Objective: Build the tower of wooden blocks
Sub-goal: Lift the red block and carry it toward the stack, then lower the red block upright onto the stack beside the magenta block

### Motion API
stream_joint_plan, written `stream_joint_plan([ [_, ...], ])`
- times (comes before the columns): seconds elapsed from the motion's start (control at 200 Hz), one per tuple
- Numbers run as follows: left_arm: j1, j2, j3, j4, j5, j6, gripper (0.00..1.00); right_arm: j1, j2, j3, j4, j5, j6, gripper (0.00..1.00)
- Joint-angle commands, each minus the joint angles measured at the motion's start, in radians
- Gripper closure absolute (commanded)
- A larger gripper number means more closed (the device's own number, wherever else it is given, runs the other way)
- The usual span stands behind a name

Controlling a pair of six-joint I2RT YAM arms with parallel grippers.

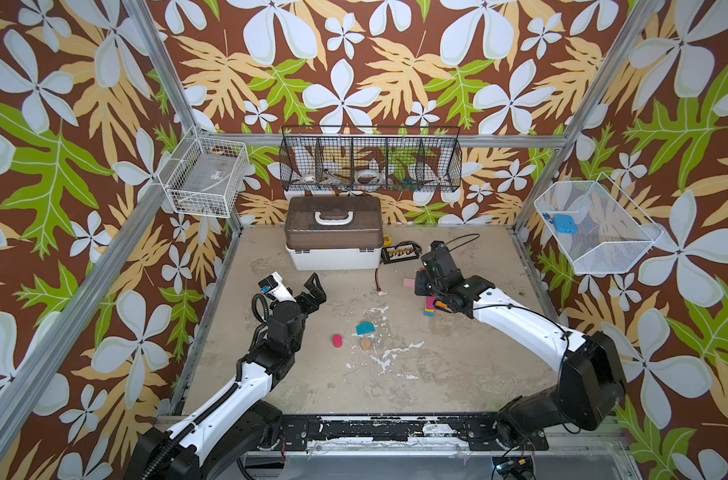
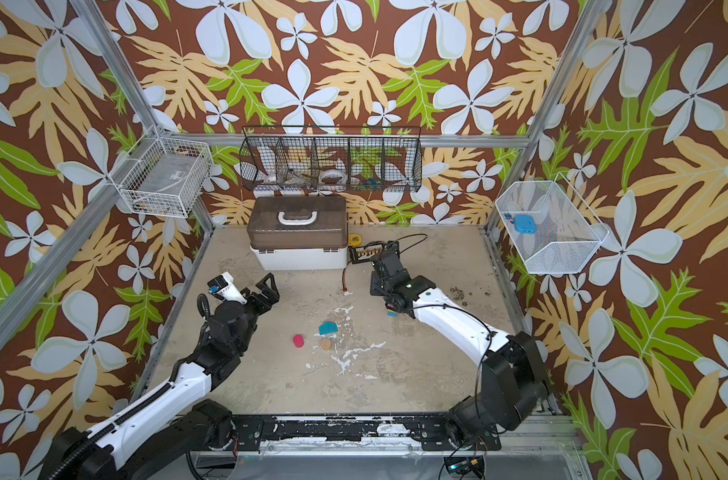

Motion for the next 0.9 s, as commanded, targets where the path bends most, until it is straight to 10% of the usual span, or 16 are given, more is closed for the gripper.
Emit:
stream_joint_plan([
  [0.0, 0.001, -0.006, 0.008, -0.007, 0.007, -0.002, 0.00, -0.066, -0.067, -0.066, 0.019, -0.007, 0.062, 1.00],
  [0.892, 0.001, 0.015, 0.020, -0.014, 0.019, -0.004, 0.00, -0.178, 0.089, -0.144, 0.034, -0.027, 0.022, 0.93],
])
